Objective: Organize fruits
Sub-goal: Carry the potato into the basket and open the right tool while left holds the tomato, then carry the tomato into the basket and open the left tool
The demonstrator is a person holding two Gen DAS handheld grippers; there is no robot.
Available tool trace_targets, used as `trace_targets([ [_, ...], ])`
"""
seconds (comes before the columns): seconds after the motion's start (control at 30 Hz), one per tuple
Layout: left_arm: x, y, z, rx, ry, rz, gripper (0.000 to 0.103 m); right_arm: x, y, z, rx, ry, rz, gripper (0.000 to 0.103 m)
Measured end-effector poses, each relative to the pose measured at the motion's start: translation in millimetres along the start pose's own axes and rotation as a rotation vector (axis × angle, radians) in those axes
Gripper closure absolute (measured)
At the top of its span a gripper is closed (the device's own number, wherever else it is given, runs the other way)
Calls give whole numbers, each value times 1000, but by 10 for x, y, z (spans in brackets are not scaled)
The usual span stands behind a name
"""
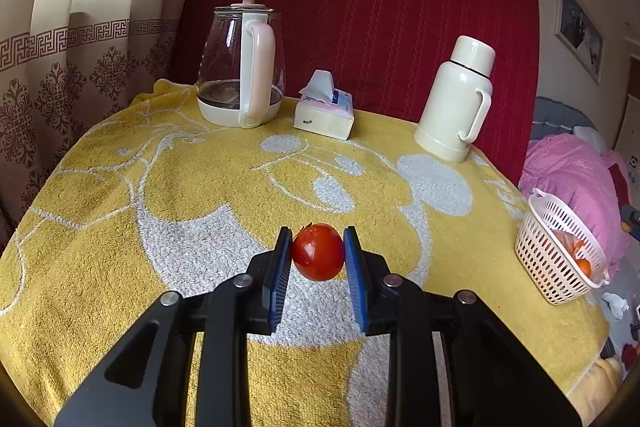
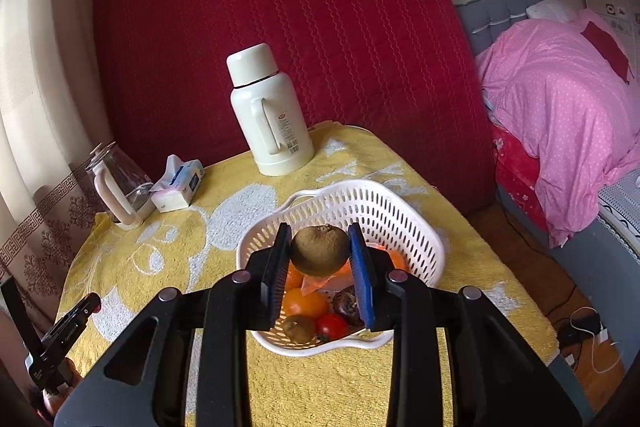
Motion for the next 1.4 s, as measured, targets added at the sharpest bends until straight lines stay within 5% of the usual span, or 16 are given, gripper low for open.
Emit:
trace_targets([
  [0.57, -36, -22, -50, 12, 13, -15, 77, 86, -402, -539, -97, 75, -52, 73],
  [1.4, -30, -111, -28, 45, 12, -58, 77, 25, -297, -305, -188, -15, 41, 57],
])
Point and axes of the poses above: each gripper's, at about its wrist camera, not at the fingertips, and z roughly against the way its jaws point, y to its left, x to its top, the point moved 4 cm from there along -z, roughly the way its jaws point, and after that the axes turned 14 degrees about y, right-handed, at the moved point
